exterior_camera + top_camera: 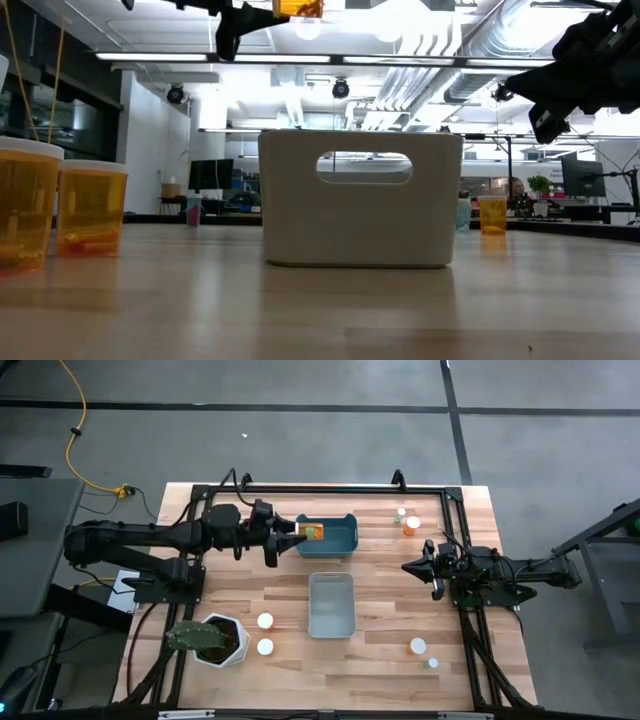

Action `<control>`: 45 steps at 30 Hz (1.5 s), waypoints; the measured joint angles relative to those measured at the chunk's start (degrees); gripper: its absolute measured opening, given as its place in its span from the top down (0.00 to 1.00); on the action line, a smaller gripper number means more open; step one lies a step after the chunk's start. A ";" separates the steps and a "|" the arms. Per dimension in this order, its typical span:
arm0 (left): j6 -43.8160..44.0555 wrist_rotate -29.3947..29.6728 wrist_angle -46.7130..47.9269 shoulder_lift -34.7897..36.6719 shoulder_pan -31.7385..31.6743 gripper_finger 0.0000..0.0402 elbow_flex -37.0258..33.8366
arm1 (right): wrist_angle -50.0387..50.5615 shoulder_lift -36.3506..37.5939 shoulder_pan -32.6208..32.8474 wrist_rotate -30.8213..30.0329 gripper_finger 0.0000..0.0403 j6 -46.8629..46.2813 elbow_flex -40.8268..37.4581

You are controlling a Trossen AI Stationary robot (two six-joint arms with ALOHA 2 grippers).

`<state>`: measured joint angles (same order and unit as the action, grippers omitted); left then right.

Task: Pick and place medicine bottles into bin by pill shape (circle, oval)
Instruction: Put the orange capsule bottle into the blue bin

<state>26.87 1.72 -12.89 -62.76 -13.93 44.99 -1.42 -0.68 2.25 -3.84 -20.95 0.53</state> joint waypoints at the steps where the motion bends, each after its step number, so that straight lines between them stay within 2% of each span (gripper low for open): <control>1: 0.00 0.03 0.00 0.00 -0.21 0.52 0.00 | 0.01 -0.01 0.01 0.00 1.00 0.00 -0.01; 5: 0.60 0.24 3.37 -0.45 -1.58 0.52 1.63 | 0.01 0.01 0.01 0.00 1.00 0.00 0.01; 9: -1.42 -0.81 17.10 -4.89 -4.84 0.52 9.95 | 0.00 0.00 -0.01 0.00 1.00 -0.01 -0.01; 16: -15.54 -6.19 46.96 -21.06 -10.68 0.52 30.46 | 0.01 -0.01 0.00 0.00 1.00 -0.01 -0.01; 21: -29.08 -5.19 60.52 -33.81 -12.67 0.52 40.93 | 0.01 0.00 -0.01 0.00 1.00 0.00 0.00; 25: -38.34 -2.54 64.99 -41.96 -13.98 0.52 44.84 | 0.00 0.00 0.01 0.00 1.00 -0.01 -0.01; 30: -45.16 -0.71 66.39 -48.06 -15.21 0.52 46.96 | 0.01 -0.01 0.01 0.00 1.00 -0.02 -0.01; 36: -50.60 1.85 66.58 -51.54 -15.46 0.52 47.15 | 0.01 0.01 0.01 0.00 1.00 0.00 0.00; 45: -51.08 4.04 66.04 -52.26 -15.46 0.52 47.15 | 0.01 -0.01 0.00 0.00 1.00 0.00 -0.01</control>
<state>-24.21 5.76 53.15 -115.02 -29.39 92.14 -1.41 -0.69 2.24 -3.84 -20.95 0.52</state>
